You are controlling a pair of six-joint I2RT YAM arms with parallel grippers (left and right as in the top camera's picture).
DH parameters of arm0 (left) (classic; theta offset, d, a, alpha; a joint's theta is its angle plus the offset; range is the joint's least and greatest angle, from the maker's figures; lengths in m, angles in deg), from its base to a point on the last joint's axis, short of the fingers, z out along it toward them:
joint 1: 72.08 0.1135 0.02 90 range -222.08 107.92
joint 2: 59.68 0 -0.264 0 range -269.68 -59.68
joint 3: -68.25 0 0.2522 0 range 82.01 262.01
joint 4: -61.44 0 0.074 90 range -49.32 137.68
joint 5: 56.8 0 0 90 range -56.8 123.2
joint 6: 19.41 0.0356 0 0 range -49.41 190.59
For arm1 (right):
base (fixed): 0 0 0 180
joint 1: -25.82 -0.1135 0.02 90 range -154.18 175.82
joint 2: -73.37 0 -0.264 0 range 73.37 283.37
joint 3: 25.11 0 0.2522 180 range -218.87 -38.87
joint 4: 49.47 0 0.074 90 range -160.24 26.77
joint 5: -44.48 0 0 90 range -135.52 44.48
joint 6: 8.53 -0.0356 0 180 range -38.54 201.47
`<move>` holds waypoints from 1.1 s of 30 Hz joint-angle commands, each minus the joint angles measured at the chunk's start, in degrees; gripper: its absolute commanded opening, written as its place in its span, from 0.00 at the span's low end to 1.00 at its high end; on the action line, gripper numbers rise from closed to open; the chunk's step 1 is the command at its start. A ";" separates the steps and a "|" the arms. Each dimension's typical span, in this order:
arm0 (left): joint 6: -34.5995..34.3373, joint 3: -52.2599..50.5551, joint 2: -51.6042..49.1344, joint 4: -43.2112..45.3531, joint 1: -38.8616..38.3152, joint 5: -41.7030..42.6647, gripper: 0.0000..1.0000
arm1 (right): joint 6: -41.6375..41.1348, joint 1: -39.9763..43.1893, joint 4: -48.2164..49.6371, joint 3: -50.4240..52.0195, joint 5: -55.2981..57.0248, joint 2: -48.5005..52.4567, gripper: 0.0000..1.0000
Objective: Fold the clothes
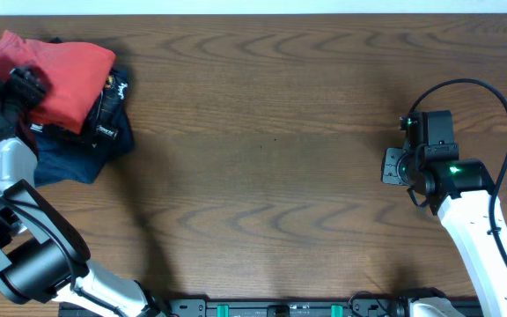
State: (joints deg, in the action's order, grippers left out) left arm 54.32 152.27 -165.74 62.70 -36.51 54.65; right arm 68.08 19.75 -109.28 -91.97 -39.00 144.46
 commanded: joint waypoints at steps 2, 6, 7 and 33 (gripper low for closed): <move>-3.13 0.70 0.09 1.42 0.33 -0.11 0.98 | -0.92 0.48 -0.02 -0.44 0.98 -0.20 0.26; -3.93 0.70 0.87 0.48 1.86 -3.34 0.98 | -0.92 0.48 -0.02 -0.44 0.98 -0.20 0.27; -5.27 0.70 1.16 -0.46 2.32 -5.14 0.98 | -0.92 0.48 -0.02 -0.44 1.01 -0.20 0.27; -7.80 0.70 14.23 -12.17 4.98 9.73 0.98 | -0.92 0.44 3.96 -0.44 -1.07 2.05 0.95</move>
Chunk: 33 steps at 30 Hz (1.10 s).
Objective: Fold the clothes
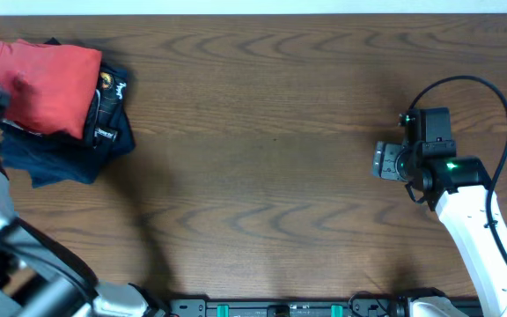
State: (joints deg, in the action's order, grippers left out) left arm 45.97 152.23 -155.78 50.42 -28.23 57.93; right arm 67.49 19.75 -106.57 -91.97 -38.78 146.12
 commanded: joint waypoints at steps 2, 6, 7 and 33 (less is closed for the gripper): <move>0.55 0.74 5.46 -0.26 -6.84 9.51 0.98 | -0.33 0.42 3.89 -0.44 -3.80 0.39 0.99; 4.48 0.74 5.97 -4.59 -16.70 9.01 0.98 | -0.33 0.42 12.31 -0.44 -10.91 0.39 0.99; 5.79 0.74 5.95 -6.49 -19.43 7.48 0.98 | -0.33 0.42 14.78 -0.44 -12.41 0.39 0.99; 15.85 -5.27 25.38 -58.36 -52.11 -25.20 0.98 | 1.11 1.18 0.02 1.40 -1.40 -11.69 0.99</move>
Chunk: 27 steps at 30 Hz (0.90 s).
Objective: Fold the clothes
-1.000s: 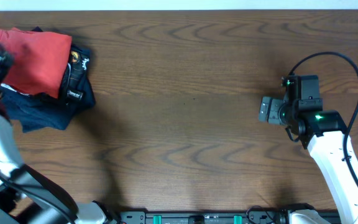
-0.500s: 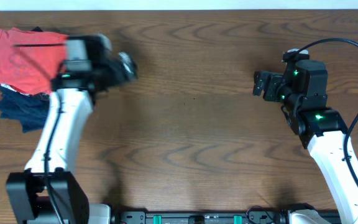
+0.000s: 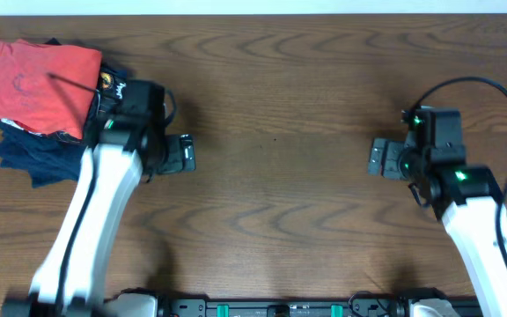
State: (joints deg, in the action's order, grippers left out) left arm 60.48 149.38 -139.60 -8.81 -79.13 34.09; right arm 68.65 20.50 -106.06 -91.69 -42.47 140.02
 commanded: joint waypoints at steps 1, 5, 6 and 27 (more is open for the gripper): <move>1.36 -3.98 12.87 2.23 -1.79 -1.38 0.98 | -0.42 -0.02 -0.04 2.51 3.37 -8.74 0.99; 2.03 -14.12 32.00 12.92 -4.55 -1.40 0.98 | -3.98 -2.34 5.14 10.38 9.44 -23.91 0.99; 1.97 -16.39 36.04 15.21 -4.83 -1.44 0.98 | -4.09 -2.51 6.62 12.35 9.68 -27.36 0.99; 1.97 -22.45 64.00 17.53 -4.87 -1.55 0.98 | -4.07 -2.51 -13.46 18.88 9.60 -44.89 0.99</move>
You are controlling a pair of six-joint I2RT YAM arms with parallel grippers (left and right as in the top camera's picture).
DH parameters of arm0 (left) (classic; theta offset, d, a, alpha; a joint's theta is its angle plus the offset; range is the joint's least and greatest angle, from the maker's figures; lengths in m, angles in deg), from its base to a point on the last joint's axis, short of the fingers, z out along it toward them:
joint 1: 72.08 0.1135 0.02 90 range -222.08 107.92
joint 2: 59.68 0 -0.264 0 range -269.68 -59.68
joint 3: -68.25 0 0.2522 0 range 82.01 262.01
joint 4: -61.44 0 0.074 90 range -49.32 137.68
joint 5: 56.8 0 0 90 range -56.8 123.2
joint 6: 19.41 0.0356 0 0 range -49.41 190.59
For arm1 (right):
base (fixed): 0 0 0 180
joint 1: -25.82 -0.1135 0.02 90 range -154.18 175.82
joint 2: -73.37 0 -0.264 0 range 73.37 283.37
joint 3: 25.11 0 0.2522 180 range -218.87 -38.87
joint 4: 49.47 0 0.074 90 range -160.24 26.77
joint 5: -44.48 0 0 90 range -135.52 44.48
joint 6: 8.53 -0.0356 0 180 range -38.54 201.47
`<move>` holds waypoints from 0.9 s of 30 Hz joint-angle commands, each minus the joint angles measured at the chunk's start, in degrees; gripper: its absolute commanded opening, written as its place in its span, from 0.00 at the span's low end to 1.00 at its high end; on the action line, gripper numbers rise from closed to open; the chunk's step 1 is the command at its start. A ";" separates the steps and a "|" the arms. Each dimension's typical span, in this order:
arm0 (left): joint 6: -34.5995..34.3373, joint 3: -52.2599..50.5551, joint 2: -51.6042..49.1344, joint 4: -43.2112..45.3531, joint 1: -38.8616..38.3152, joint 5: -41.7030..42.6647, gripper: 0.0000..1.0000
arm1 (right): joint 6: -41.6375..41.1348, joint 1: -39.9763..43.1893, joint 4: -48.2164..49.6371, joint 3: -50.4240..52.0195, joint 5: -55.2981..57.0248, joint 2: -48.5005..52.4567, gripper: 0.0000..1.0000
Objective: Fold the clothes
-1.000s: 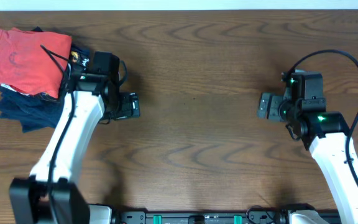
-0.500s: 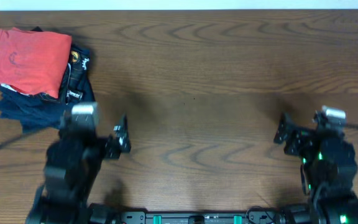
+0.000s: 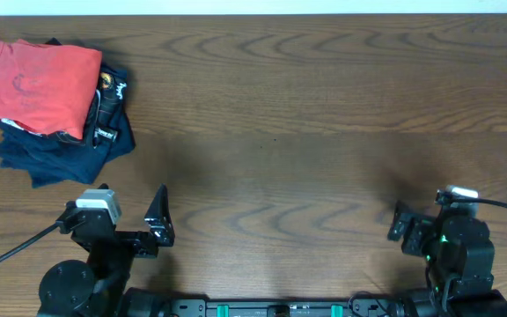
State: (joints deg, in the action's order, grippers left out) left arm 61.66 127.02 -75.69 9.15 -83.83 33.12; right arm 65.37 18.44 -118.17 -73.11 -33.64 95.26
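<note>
A stack of folded clothes lies at the table's far left corner. A red shirt (image 3: 38, 84) is on top, over dark navy garments (image 3: 60, 150). My left gripper (image 3: 158, 224) is drawn back near the front edge at the left, well clear of the stack and holding nothing. Pulled back to the front right, my right gripper (image 3: 400, 231) is also empty. The overhead view does not show how either pair of jaws stands.
The brown wooden table (image 3: 271, 132) spans the whole view. A black rail with green fittings (image 3: 271, 308) runs along the front edge between the two arm bases. A cable (image 3: 7, 251) trails from the left arm.
My left arm has moved from beside the clothes stack back to the front left edge. The right arm has moved from mid-right back to the front right edge. The stack is unchanged.
At first my left gripper was on the red shirt atop the navy pile, with the shirt bunched. Then the shirt lay flatter and the gripper was at the far left edge. Later the left arm stood beside the stack. Now both arms are drawn back to the front.
</note>
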 commanded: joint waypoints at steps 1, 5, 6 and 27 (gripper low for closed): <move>0.79 -0.09 0.09 -1.11 -0.17 -0.61 0.98 | -0.81 -0.46 -2.51 0.31 0.76 -0.13 0.99; 0.79 -0.09 0.09 -4.90 -0.17 -0.61 0.98 | -0.79 -0.46 -5.73 0.31 0.76 -0.13 0.99; 0.79 -0.09 0.09 -5.95 -0.17 -0.61 0.98 | -0.79 -0.46 -6.03 0.31 0.76 -0.15 0.99; 0.79 -0.09 0.09 -25.62 -0.17 -0.61 0.98 | -0.81 4.11 -7.48 2.73 -0.94 -12.35 0.99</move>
State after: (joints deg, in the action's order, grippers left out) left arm 61.66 126.91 -75.69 -16.37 -83.83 32.97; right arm 65.35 20.85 -125.60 -71.82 -33.51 86.23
